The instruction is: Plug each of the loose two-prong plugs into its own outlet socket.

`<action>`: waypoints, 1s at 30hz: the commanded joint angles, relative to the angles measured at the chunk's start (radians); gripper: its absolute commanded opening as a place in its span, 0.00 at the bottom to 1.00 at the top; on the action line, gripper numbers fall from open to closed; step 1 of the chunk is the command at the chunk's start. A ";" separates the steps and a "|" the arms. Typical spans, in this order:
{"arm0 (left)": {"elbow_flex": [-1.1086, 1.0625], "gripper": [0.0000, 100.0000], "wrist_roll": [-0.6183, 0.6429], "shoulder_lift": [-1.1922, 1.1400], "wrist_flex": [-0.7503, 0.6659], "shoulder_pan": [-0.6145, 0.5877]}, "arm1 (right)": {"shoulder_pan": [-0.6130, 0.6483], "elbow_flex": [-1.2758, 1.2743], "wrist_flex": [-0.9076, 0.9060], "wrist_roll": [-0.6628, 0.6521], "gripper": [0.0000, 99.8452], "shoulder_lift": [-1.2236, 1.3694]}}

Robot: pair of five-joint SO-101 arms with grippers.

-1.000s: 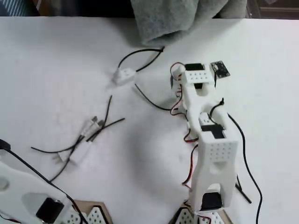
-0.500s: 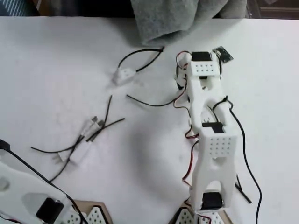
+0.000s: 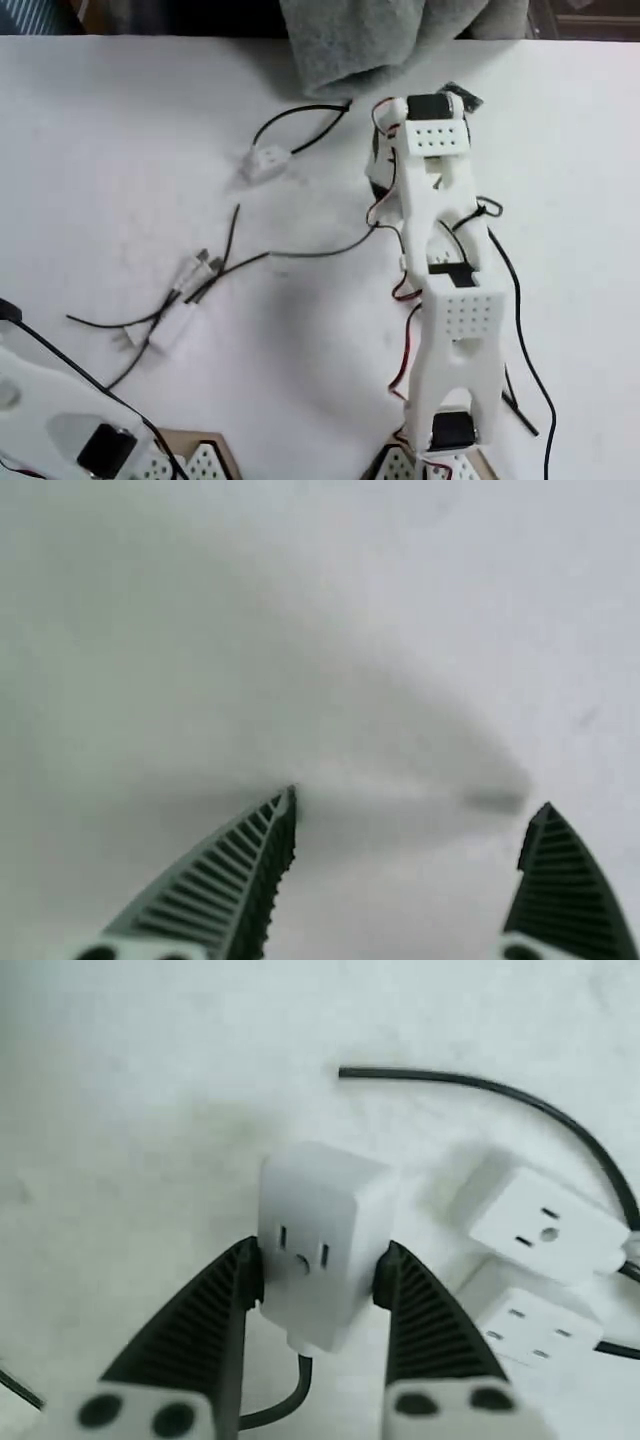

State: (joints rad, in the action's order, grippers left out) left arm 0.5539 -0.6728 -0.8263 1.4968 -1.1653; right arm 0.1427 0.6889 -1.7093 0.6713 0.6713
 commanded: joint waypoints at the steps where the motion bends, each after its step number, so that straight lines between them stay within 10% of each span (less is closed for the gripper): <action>1: -0.002 0.35 -0.002 0.053 -0.014 0.008 | 0.091 -0.238 -0.013 -0.097 0.02 -0.166; 14: 0.006 0.35 -0.008 0.061 0.032 0.010 | 0.262 -0.661 -0.010 -0.480 0.02 -0.318; 30: 0.008 0.35 -0.008 0.064 0.063 0.025 | 0.329 -0.514 -0.008 -0.486 0.13 -0.130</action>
State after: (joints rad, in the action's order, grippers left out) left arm 0.5554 -0.6728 -0.8263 1.5489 -1.1577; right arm 0.4588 0.1304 -1.7169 0.1910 0.5470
